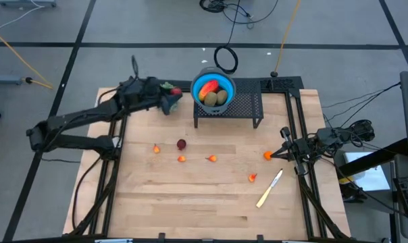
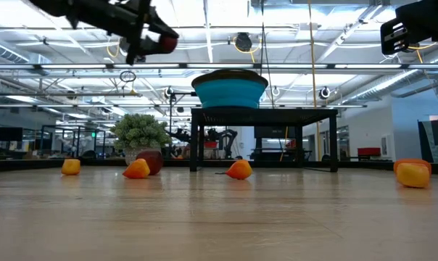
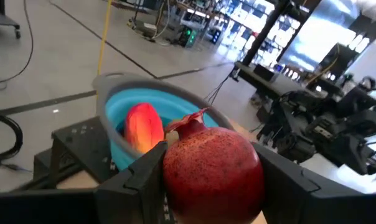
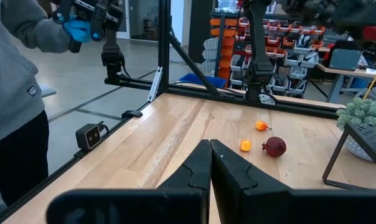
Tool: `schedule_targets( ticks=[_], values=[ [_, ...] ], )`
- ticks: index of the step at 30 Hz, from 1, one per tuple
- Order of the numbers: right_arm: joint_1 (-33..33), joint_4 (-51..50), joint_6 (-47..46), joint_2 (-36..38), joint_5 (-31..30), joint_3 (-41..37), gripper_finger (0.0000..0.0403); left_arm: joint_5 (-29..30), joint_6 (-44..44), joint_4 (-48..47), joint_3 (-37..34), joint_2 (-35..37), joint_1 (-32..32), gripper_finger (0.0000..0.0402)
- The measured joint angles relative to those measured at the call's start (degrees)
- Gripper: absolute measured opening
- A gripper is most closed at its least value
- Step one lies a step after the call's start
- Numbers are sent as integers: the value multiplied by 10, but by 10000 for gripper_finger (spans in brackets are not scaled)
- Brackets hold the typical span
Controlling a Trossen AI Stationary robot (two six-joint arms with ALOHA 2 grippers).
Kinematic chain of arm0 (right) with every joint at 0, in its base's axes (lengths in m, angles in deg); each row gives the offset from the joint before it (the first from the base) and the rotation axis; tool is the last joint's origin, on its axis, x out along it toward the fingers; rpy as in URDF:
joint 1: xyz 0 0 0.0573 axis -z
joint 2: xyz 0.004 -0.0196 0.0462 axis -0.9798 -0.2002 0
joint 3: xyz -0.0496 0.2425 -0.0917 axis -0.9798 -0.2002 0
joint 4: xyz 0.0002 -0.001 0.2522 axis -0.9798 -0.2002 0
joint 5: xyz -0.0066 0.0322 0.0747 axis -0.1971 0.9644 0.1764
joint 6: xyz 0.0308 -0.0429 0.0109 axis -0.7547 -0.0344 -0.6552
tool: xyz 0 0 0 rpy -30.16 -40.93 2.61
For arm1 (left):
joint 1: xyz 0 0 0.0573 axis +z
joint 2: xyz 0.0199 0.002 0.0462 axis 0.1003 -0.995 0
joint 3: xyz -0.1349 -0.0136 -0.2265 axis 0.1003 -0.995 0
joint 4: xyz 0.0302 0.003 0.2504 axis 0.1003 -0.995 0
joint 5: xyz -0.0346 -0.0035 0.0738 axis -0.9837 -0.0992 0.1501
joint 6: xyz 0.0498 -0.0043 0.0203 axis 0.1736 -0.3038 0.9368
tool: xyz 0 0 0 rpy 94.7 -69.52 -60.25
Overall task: Pick & Place Fruit
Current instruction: Put the red pomegranate into the blue strainer bowl on the shelf
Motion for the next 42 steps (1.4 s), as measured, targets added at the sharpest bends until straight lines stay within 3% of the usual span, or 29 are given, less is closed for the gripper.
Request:
schedule_targets(
  ticks=[23,34,42],
  values=[
    [0,0,0,0,0,0,0,-13,147,-115,309,-273,-21,200],
    [0,0,0,0,0,0,0,-9,162,-110,381,-377,-26,200],
    [0,0,0,0,0,0,0,9,190,-83,388,-413,-34,200]
  ],
)
